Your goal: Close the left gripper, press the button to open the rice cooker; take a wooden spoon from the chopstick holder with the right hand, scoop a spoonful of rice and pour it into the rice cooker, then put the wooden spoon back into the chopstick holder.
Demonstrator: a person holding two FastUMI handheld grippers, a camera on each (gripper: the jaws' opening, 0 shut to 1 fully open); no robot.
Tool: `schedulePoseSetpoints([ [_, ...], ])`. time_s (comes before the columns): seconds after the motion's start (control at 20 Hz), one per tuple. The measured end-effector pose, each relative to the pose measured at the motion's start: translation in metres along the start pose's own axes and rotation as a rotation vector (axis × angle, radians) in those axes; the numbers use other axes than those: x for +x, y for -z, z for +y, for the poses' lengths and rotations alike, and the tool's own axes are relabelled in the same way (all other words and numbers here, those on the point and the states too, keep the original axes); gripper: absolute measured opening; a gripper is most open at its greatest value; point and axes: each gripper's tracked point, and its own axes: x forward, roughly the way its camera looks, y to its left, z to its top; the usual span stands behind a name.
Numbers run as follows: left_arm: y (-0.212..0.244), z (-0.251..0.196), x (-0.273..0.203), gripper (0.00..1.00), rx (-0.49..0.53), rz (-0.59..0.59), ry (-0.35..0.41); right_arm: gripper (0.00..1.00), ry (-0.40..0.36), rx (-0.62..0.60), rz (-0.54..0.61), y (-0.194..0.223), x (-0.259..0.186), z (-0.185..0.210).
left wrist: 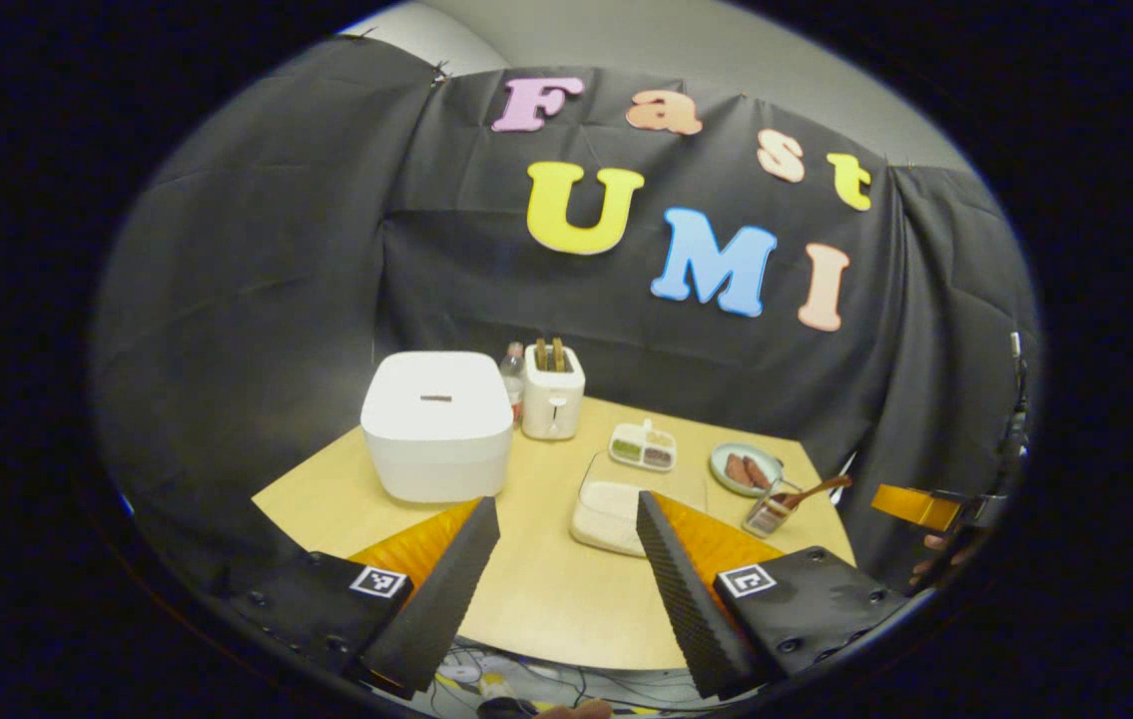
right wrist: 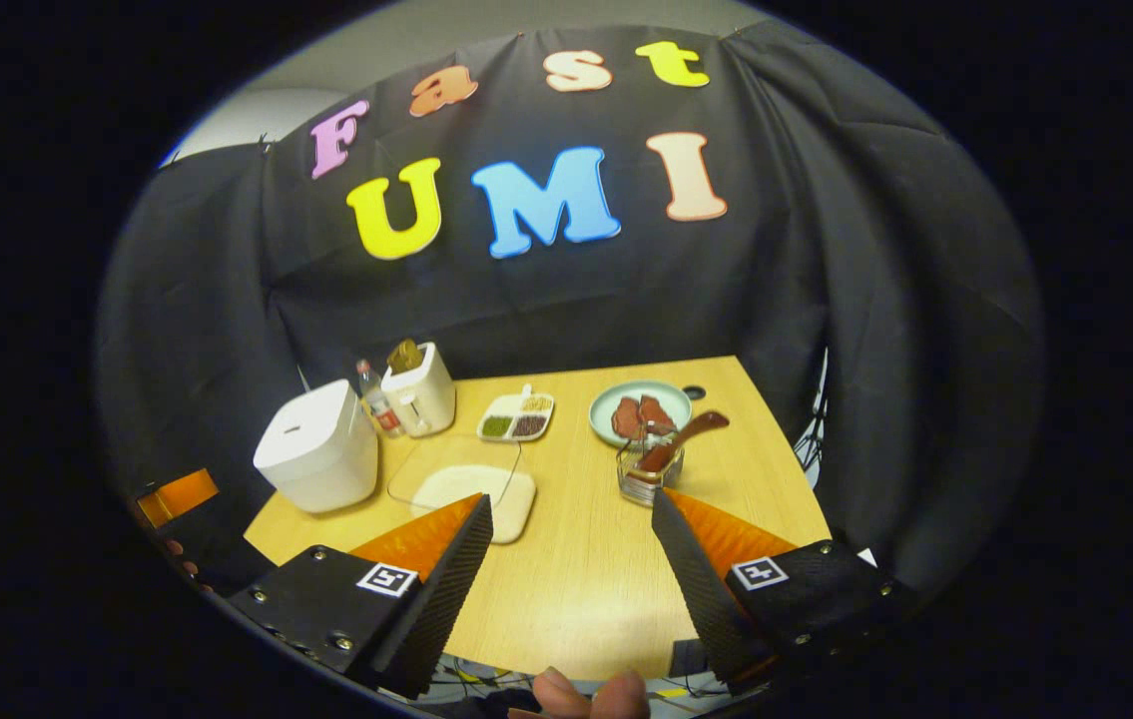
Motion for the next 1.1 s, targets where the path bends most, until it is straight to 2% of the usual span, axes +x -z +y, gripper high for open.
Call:
schedulePoseSetpoints([
  [0.1, -0.065, -0.021, -0.017, 0.98, 0.002, -0.122, 0.030, 0.98, 0.006, -0.019, -0.179, -0.070, -0.022, 0.005],
  [0.25, -0.166, -0.058, -0.061, 0.99, 0.019, -0.344, 0.108, 0.98, 0.042, -0.104, -0.375, -0.154, -0.073, 0.014],
  [0.4, -0.210, -0.074, -0.092, 0.97, 0.060, -0.450, 0.139, 0.98, 0.064, -0.129, -0.551, -0.207, -0.119, 0.032],
  [0.5, -0.210, -0.074, -0.097, 0.95, 0.036, -0.467, 0.150, 0.97, 0.048, -0.121, -0.566, -0.207, -0.126, 0.048],
  [0.6, -0.214, -0.070, -0.105, 0.93, -0.038, -0.483, 0.182, 0.98, 0.011, -0.125, -0.550, -0.195, -0.128, 0.061],
  [0.7, -0.211, -0.056, -0.106, 0.96, -0.078, -0.474, 0.188, 0.98, 0.001, -0.132, -0.540, -0.191, -0.130, 0.070],
  [0.75, -0.213, -0.047, -0.108, 0.92, -0.079, -0.481, 0.177, 0.97, -0.002, -0.143, -0.531, -0.188, -0.129, 0.075],
  [0.95, -0.219, -0.030, -0.120, 0.92, -0.072, -0.520, 0.168, 0.98, -0.047, -0.247, -0.503, -0.185, -0.123, 0.113],
  [1.0, -0.219, -0.025, -0.121, 1.00, -0.064, -0.523, 0.162, 0.98, -0.063, -0.262, -0.507, -0.186, -0.122, 0.125],
  [1.05, -0.215, -0.019, -0.122, 0.93, -0.047, -0.516, 0.155, 0.98, -0.075, -0.268, -0.518, -0.187, -0.122, 0.135],
  [1.1, -0.213, -0.014, -0.122, 0.93, -0.031, -0.510, 0.146, 0.98, -0.087, -0.275, -0.522, -0.185, -0.123, 0.143],
])
